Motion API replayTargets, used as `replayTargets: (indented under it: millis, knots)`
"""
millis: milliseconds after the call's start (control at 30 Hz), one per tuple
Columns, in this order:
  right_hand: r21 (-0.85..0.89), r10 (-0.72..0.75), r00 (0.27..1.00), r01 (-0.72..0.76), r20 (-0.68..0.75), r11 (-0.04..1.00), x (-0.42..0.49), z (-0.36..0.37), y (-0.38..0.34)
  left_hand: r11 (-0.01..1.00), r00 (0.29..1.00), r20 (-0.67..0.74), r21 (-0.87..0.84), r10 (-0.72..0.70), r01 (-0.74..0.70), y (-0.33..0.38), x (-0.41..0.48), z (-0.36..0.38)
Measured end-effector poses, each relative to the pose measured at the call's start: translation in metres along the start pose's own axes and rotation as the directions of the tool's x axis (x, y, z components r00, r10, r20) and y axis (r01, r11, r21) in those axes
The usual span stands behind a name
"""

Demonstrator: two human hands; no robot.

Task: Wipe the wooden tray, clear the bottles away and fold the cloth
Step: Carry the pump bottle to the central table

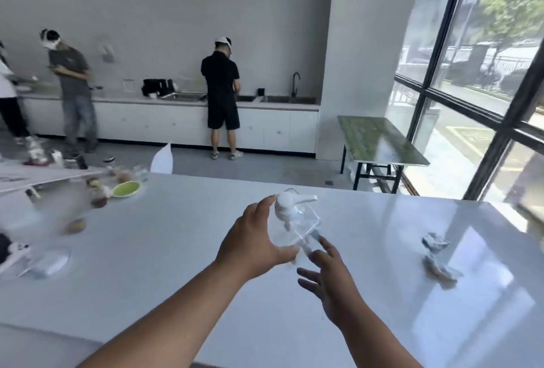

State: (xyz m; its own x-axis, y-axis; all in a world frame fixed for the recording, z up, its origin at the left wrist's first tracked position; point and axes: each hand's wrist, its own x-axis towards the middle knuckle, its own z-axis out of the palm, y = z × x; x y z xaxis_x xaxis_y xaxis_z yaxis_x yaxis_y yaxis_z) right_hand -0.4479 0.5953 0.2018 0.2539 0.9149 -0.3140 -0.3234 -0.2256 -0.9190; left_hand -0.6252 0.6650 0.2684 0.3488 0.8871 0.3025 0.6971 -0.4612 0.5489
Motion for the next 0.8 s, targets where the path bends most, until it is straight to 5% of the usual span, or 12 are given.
replayTargets:
  millis: [400,800]
  knots:
    - [-0.130,0.219,0.966,-0.201,0.138,0.971,0.104,0.144,0.064,0.954,0.954,-0.014,-0.010,-0.299,0.299,-0.176,0.005,-0.036]
    - [-0.050,0.383,0.917,-0.380,0.113,0.924,0.302,0.200,0.098,0.903,0.902,0.066,0.072,-0.427,0.423,-0.297,0.146,0.024]
